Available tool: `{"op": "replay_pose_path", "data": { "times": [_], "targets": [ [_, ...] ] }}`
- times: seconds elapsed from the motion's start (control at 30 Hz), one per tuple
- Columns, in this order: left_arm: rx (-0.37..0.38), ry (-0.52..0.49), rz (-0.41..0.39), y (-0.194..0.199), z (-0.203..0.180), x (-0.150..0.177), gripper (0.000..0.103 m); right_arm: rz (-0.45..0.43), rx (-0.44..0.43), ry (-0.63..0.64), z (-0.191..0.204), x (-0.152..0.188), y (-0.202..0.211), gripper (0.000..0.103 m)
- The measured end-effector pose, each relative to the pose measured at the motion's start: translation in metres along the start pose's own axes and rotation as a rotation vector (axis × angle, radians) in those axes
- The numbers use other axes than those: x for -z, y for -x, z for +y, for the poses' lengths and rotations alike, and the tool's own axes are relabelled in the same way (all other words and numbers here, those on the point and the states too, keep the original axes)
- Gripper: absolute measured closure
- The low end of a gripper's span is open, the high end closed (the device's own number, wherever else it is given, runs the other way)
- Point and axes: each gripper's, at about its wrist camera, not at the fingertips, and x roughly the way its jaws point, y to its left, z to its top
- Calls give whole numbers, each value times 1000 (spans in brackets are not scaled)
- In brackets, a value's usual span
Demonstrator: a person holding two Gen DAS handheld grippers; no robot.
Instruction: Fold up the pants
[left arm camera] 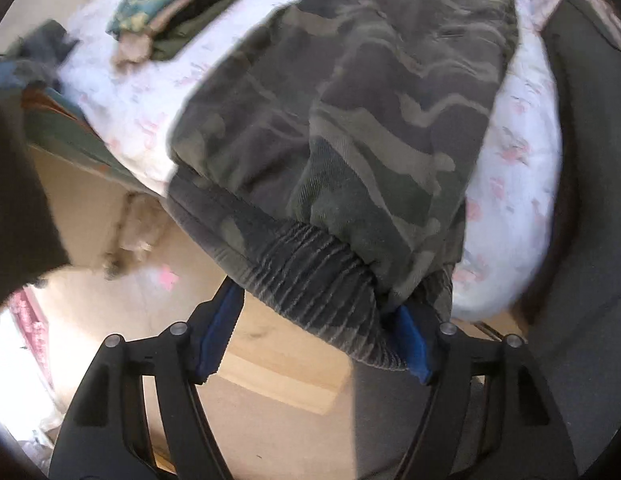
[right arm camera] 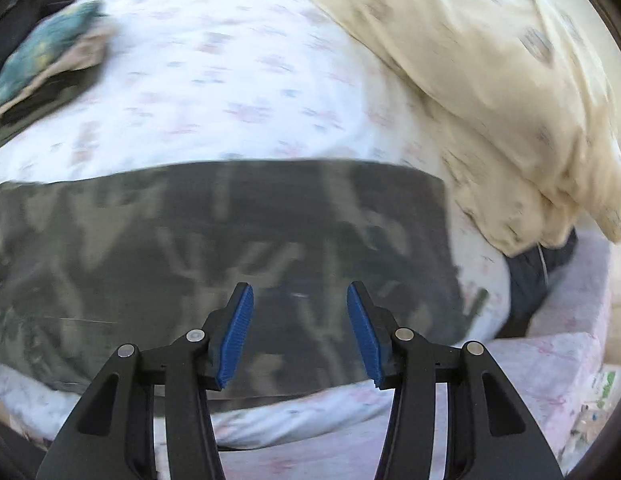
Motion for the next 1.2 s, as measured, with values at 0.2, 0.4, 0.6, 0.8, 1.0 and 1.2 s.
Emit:
{"op": "replay_pose_path", "data": {
  "times": [0.2, 0.4, 0.6, 0.8, 1.0, 1.2],
  "targets": [
    [269, 180, -27, -6, -2, -21, 16, -47, -76, 39, 48, -5, 18, 52],
    [241, 80, 137, -31, -15, -14, 13, -72, -83, 63, 64, -3, 33, 52],
    [269, 222, -58, -2, 13, 5, 31, -77, -134, 84, 80, 15, 32, 52],
    [162, 41, 10, -27, -22, 3, 75, -47, -157, 105, 97, 24, 19, 52],
    [-193, -165, -271, 21, -44, 2, 97, -59, -147, 100, 95, 23, 23, 52],
    [-419, -280, -436, 63, -50, 9, 97, -42, -152, 63, 87, 26, 16, 52]
  ]
}}
